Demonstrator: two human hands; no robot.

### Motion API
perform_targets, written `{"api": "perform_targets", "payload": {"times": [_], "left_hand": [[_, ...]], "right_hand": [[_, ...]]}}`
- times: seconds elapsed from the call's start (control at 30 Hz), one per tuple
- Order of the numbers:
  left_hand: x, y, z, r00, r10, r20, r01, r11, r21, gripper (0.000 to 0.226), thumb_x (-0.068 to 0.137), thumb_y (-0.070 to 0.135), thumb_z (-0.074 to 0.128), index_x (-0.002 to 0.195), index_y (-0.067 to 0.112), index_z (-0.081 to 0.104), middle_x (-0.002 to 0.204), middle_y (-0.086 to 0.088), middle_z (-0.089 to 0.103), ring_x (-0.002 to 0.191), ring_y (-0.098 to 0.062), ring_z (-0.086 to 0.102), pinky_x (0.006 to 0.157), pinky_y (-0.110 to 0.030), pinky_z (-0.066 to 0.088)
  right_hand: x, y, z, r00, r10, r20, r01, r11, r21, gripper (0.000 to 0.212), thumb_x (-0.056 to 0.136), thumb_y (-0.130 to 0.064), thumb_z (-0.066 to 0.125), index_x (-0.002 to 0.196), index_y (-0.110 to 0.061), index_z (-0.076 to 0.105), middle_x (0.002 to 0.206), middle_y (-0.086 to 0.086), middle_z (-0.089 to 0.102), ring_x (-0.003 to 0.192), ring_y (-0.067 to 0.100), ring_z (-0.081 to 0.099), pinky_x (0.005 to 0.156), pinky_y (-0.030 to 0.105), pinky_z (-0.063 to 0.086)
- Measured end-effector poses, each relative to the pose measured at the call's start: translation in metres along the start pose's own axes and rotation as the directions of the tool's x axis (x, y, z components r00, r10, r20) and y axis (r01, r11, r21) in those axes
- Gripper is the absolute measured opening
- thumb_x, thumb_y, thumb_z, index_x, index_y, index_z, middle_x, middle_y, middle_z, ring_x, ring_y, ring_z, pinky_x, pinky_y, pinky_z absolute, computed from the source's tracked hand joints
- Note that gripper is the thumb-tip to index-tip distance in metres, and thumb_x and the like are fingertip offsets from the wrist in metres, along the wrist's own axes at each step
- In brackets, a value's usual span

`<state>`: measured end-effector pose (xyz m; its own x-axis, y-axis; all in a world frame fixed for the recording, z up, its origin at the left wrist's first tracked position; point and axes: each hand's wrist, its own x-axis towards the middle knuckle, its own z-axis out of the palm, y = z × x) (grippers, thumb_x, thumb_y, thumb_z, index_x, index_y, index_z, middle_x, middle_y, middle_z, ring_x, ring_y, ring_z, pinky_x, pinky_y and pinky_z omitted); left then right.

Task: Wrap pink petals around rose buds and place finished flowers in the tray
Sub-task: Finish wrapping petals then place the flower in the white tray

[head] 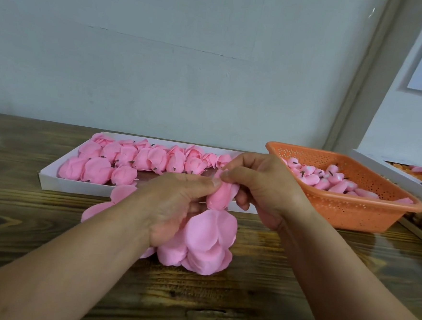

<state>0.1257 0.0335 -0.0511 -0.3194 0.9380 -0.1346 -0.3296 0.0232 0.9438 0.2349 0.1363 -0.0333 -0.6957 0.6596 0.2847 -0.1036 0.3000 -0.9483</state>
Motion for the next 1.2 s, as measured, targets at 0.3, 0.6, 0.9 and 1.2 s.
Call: {"api": "perform_targets", "payload": {"times": [0.3,0.6,0.9,1.2], "left_hand": [[0.000,0.007,-0.006,0.994,-0.089,0.068,0.094,0.993,-0.075,0.020,0.063,0.021,0.066,0.073,0.008,0.079,0.078,-0.008,0.073,0.067,-0.015,0.066,0.066,-0.026,0.057],[-0.002,0.008,-0.005,0.991,-0.090,0.095,0.098,0.991,-0.089,0.024,0.065,0.026,0.073,0.079,0.007,0.077,0.087,-0.010,0.071,0.077,-0.017,0.064,0.072,-0.025,0.055],[-0.002,0.008,-0.005,0.988,-0.088,0.124,0.099,0.991,-0.089,0.030,0.061,0.028,0.073,0.081,0.005,0.077,0.085,-0.011,0.071,0.078,-0.018,0.064,0.075,-0.026,0.055],[0.001,0.005,-0.007,0.993,-0.076,0.085,0.079,0.996,-0.035,0.038,0.055,0.026,0.074,0.084,0.001,0.075,0.091,-0.015,0.069,0.081,-0.022,0.062,0.076,-0.031,0.054]], "right_hand": [[0.001,-0.003,-0.016,0.953,0.056,0.299,-0.110,0.980,0.166,0.028,0.062,0.004,0.052,0.087,0.004,0.065,0.061,0.013,0.060,0.042,0.016,0.050,0.044,0.022,0.044],[0.000,-0.004,-0.012,0.974,0.019,0.226,-0.036,0.997,0.072,0.013,0.072,0.007,0.065,0.083,0.003,0.062,0.059,0.013,0.059,0.038,0.012,0.046,0.039,0.021,0.041],[-0.001,-0.004,-0.006,0.992,0.011,0.126,-0.012,1.000,0.009,0.007,0.075,0.002,0.063,0.070,-0.001,0.059,0.051,0.008,0.054,0.035,0.012,0.043,0.036,0.019,0.035],[-0.002,-0.005,-0.001,1.000,-0.012,0.017,0.013,0.999,-0.053,0.018,0.081,0.006,0.058,0.066,-0.004,0.058,0.040,0.001,0.050,0.031,0.010,0.039,0.034,0.017,0.031]]}}
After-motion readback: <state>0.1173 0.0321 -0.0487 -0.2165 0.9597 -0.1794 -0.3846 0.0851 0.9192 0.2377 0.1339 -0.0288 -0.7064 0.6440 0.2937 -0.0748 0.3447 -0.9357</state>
